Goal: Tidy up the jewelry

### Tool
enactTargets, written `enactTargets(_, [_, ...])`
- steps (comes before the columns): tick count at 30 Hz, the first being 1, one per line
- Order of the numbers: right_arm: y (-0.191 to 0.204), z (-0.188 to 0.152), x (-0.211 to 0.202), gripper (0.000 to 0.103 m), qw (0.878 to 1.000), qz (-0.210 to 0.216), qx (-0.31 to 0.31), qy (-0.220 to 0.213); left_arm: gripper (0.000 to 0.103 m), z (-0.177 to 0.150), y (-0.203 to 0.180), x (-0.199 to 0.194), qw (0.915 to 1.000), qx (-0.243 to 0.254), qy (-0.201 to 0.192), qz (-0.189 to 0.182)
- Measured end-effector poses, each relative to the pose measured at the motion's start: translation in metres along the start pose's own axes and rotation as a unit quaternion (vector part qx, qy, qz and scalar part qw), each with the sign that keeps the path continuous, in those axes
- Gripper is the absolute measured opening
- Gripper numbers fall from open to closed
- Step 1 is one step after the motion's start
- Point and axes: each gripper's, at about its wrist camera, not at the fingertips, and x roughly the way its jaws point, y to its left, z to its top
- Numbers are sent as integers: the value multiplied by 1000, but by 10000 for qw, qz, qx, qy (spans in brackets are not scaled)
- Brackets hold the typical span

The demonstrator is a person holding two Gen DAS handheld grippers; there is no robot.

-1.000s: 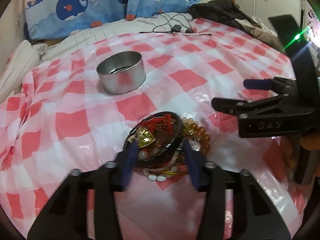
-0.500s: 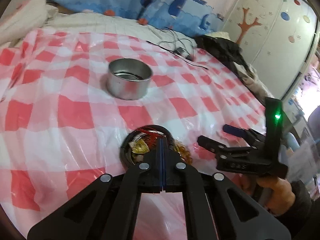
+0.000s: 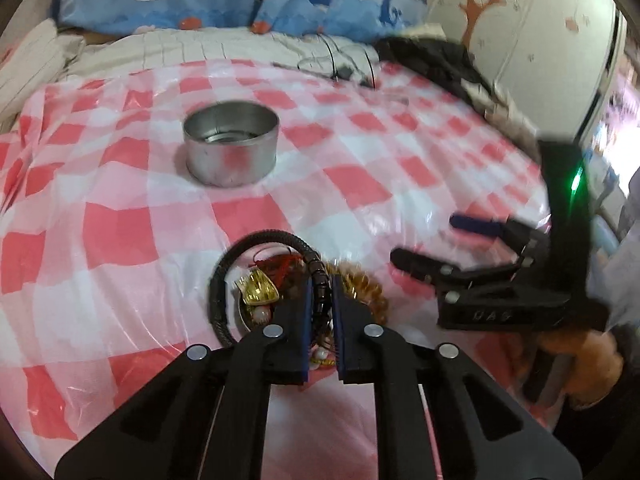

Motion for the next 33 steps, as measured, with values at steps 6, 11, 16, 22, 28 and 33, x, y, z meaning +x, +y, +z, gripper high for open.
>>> enactTargets(6, [17, 3, -22, 96, 9973, 282, -434, -521, 8, 6, 45, -33, 9909, -1120, -698, -263])
enactTargets(11, [46, 10, -27, 96, 9870, 1011, -1090, -616, 8, 6, 65, -43, 9851, -1496, -838, -110])
enactTargets(16, [72, 26, -9, 90, 9757, 1643, -1401, -373, 8, 9, 64, -45, 9859, -1441, -846, -21])
enactTargets(22, [91, 34, 21, 37, 9672, 1982, -1584, 153, 8, 7, 65, -47, 9855, -1474, -842, 23])
enactTargets(28, [70, 38, 9, 2, 9658, 2294, -1210, -16, 8, 7, 63, -45, 9865, -1425, -801, 43])
enactTargets(33, [22, 40, -16, 2, 9517, 3053, -109, -302, 8, 7, 59, -42, 9881, -1336, -756, 32])
